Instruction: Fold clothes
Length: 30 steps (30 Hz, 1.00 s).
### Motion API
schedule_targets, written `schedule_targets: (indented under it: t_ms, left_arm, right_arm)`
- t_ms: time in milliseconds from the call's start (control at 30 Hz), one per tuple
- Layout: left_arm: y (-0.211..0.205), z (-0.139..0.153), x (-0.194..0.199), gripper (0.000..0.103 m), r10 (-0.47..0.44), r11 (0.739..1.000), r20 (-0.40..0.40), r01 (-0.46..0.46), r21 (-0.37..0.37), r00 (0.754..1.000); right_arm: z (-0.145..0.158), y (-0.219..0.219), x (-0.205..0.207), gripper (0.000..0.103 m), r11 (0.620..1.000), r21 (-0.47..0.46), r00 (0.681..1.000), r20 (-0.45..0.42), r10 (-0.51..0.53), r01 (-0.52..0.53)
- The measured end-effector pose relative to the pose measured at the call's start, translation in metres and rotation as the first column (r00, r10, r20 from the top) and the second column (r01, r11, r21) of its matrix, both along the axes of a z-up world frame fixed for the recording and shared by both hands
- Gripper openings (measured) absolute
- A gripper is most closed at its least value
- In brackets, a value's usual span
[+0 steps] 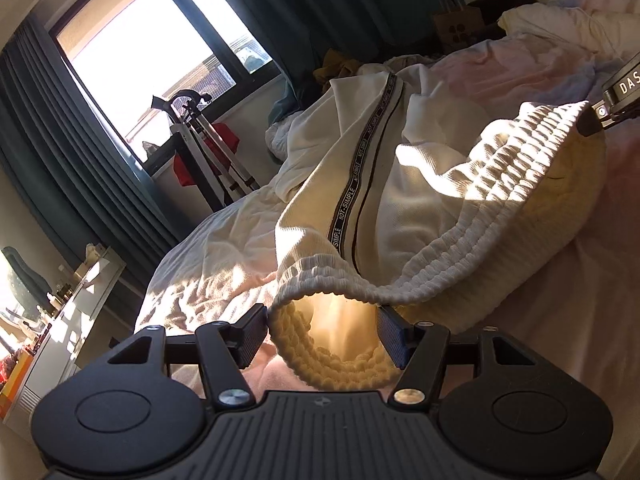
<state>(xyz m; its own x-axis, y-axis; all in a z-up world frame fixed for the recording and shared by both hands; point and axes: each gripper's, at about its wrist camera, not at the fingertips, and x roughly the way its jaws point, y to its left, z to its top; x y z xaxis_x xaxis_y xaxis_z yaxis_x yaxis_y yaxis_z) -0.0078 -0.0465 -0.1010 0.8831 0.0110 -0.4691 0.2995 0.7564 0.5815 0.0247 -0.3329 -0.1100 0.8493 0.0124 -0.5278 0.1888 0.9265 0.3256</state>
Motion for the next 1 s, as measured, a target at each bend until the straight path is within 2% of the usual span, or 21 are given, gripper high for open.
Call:
schedule_targets:
  t_ms: [133, 267, 400, 533, 700, 800, 967, 1000]
  left_arm:
    - [-0.008, -0.008, -0.002, 0.063, -0.033, 0.995, 0.053, 0.028, 0.093, 0.998]
    - [-0.019, -0.02, -0.003, 0.064, -0.073, 0.978, 0.115, 0.049, 0.201, 0.991]
    - [-0.033, -0.039, -0.004, 0.064, -0.142, 0.941, 0.166, 0.081, 0.329, 0.976]
    - [-0.047, -0.055, 0.001, 0.064, -0.216, 0.897, 0.212, 0.109, 0.428, 0.953]
    - [-0.057, -0.062, 0.023, 0.064, -0.258, 0.888, 0.242, 0.131, 0.441, 0.935]
    - [-0.063, -0.065, 0.035, 0.062, -0.278, 0.882, 0.259, 0.139, 0.449, 0.925]
    - [-0.06, -0.058, 0.047, 0.045, -0.255, 0.919, 0.224, 0.164, 0.358, 0.941]
    - [-0.058, -0.055, 0.048, 0.034, -0.253, 0.925, 0.217, 0.17, 0.339, 0.943]
  right_arm:
    - [-0.002, -0.001, 0.0, 0.015, 1.0, 0.015, 1.0, -0.015, -0.005, 0.005]
    - [-0.006, -0.002, 0.001, 0.015, 1.0, 0.021, 0.999, -0.043, -0.017, 0.018]
    - [-0.014, -0.008, 0.001, 0.015, 0.997, 0.066, 0.995, -0.092, -0.041, 0.048]
    - [-0.023, -0.014, 0.003, 0.017, 0.991, 0.116, 0.988, -0.144, -0.051, 0.068]
    - [-0.03, -0.012, 0.006, 0.018, 0.99, 0.125, 0.983, -0.177, -0.045, 0.068]
    - [-0.03, -0.007, 0.009, 0.024, 0.995, 0.093, 0.982, -0.187, -0.028, 0.046]
    - [-0.03, -0.002, 0.013, 0.025, 0.998, 0.058, 0.981, -0.195, -0.023, 0.035]
    - [-0.03, -0.002, 0.013, 0.025, 0.998, 0.053, 0.98, -0.195, -0.023, 0.034]
